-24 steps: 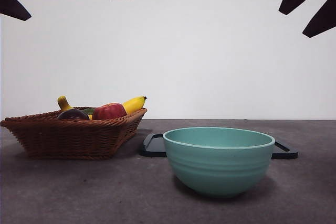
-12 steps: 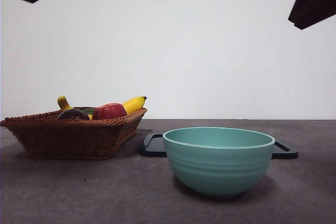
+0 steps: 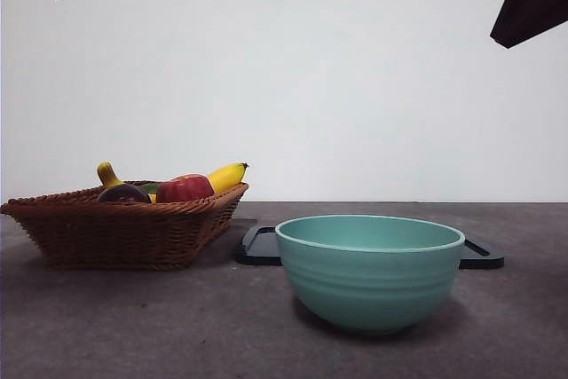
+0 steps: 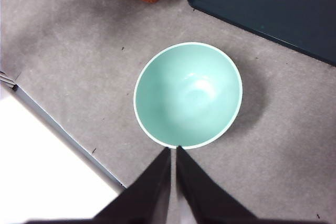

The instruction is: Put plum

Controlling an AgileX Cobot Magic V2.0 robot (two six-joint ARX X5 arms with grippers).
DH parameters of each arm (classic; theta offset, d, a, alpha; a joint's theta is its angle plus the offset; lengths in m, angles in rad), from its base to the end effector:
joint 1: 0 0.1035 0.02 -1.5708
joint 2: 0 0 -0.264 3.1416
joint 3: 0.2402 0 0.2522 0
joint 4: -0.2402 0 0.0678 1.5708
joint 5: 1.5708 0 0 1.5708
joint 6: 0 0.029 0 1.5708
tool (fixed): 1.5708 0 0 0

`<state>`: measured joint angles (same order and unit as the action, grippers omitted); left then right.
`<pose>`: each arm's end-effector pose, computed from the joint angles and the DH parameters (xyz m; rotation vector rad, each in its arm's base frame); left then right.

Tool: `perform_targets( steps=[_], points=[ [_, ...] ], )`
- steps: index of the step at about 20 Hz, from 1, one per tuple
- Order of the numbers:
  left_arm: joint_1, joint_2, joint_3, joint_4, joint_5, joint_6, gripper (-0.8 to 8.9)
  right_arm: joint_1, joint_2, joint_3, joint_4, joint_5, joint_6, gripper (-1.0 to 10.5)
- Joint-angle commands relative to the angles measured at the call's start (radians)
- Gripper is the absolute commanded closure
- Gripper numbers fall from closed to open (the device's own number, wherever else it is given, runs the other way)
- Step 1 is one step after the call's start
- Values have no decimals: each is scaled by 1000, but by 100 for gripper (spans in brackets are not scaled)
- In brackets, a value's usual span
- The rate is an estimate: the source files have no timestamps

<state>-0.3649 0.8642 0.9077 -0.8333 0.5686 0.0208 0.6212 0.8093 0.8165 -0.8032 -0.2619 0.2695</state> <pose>0.1398 -0.0701 0.3094 -0.0649 0.8043 -0.8914 0.1171 0.0930 0.2879 0.0918 0.9123 0.7182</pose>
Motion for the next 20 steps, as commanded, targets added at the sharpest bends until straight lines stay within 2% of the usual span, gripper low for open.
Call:
perform_targets(
  steps=[1,7,10,11,13,16,20],
  points=[
    [-5,5,19,11,5,16,805,8,5,16,10,0,-8,941],
    [-5,-19,19,28,4,14,805,8,5,16,10,0,-8,941],
    [22,-86,18,130,-3,84,805,8,6,16,10,0,-8,941],
    [45,-114,14,196,-34,91,805,8,5,16,10,0,-8,941],
    [113,-197,-16,385,-162,87,805,8,5,16,10,0,-8,941],
    [200,-353,-145,643,-324,87,805,8,5,16,10,0,-8,941],
    [257,-536,-382,793,-559,92,805,8,5,16,10,0,-8,941]
  ],
)
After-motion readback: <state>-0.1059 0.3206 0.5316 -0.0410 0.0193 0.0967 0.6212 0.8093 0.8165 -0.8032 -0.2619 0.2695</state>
